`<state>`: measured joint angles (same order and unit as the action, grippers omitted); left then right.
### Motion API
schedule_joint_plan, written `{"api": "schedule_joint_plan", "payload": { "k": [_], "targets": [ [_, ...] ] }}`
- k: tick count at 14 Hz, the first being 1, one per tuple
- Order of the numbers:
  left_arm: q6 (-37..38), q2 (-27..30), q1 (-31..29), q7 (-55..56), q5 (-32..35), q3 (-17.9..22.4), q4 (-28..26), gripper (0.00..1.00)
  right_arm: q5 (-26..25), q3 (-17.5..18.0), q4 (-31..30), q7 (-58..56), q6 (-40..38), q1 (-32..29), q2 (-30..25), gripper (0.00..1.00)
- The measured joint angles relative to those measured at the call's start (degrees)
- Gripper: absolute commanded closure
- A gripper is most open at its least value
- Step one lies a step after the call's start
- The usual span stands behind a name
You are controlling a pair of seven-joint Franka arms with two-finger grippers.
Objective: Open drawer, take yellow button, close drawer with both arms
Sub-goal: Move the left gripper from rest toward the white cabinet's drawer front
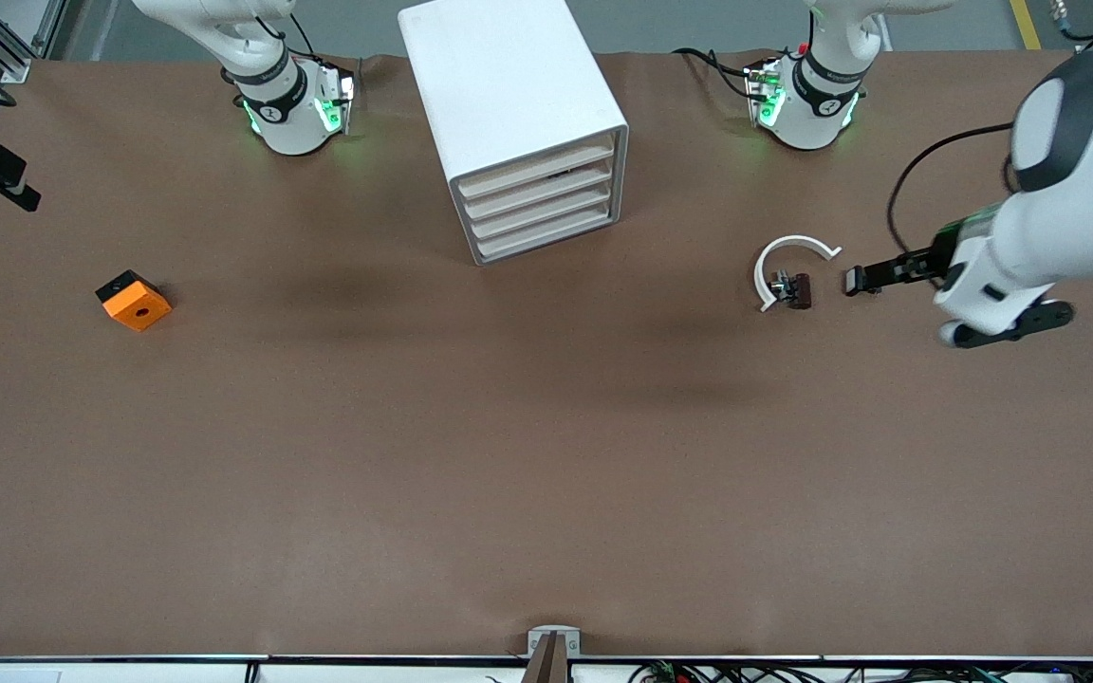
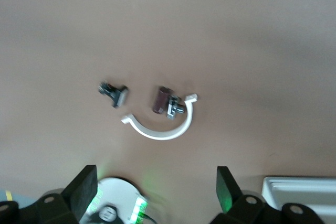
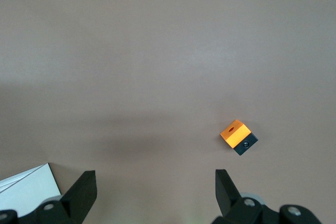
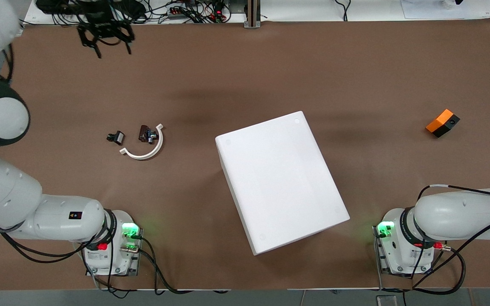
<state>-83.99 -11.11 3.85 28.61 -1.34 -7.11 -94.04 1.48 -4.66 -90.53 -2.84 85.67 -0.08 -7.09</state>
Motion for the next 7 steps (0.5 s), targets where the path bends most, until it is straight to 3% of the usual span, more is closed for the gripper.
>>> {"api": "schedule_joint_plan", "payload": {
  "k": [4, 7],
  "targets": [
    [-0.1, -8.6, 8.1, 22.7, -1.2, -0.5, 1.7, 0.0, 0.0, -0.2, 0.3, 0.0, 0.0, 0.0, 0.0, 0.0],
    [-0.8, -14.9, 11.8, 40.0, -7.3, -0.5, 4.8, 0.0, 0.0, -0.3, 0.3, 0.0, 0.0, 0.0, 0.0, 0.0]
  ]
}}
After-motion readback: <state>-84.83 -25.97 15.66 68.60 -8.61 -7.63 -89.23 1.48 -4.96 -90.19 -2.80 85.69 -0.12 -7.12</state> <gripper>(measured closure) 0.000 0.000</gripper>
